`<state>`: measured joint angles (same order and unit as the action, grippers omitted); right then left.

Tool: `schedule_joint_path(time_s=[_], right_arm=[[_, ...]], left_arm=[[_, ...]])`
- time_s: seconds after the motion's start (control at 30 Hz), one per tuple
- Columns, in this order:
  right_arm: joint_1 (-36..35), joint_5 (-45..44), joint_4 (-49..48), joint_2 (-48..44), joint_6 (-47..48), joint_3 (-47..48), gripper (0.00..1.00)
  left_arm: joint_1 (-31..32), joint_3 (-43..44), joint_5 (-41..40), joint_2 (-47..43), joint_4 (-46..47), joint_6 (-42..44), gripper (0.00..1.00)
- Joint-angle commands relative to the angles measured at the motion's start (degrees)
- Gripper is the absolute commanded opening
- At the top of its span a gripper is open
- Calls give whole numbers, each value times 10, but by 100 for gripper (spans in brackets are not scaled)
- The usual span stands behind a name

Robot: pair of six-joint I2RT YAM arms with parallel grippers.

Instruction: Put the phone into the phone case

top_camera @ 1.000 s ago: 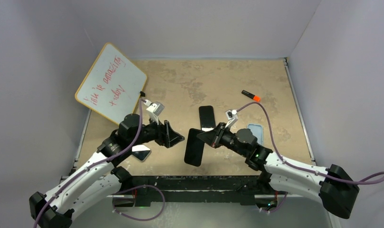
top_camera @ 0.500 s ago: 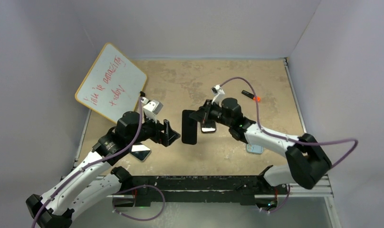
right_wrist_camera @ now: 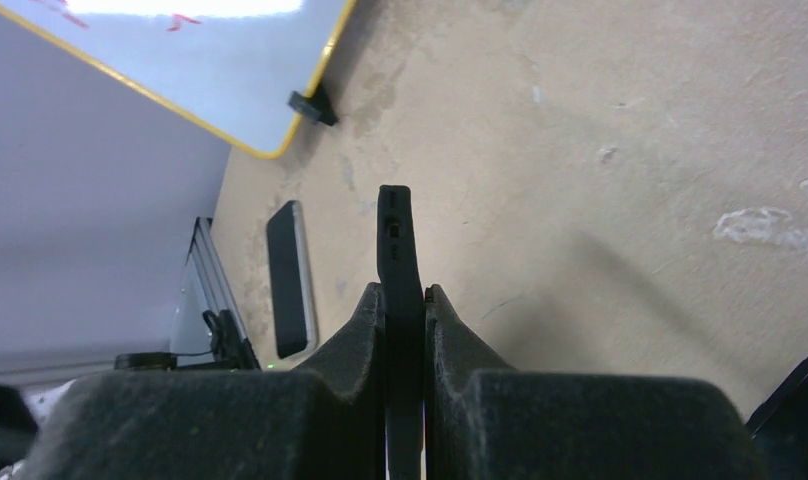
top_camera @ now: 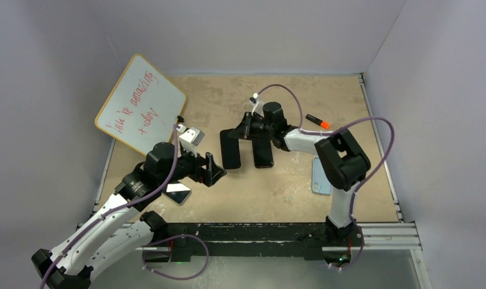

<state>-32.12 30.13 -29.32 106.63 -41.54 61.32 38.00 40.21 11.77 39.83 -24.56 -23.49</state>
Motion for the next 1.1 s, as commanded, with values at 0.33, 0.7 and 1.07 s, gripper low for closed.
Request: schedule_joint_path(time_s=[0.33, 0.7, 1.07], right_arm=[[43, 9, 142, 130, 74, 167, 44], [48, -113, 285, 58, 125, 191, 74], [48, -354, 478, -127, 81, 97, 99]], left_arm=[[0, 17, -14, 22, -2, -6, 92], [0, 24, -61, 43, -22, -11, 95], [0, 25, -60, 66, -23, -12, 97]])
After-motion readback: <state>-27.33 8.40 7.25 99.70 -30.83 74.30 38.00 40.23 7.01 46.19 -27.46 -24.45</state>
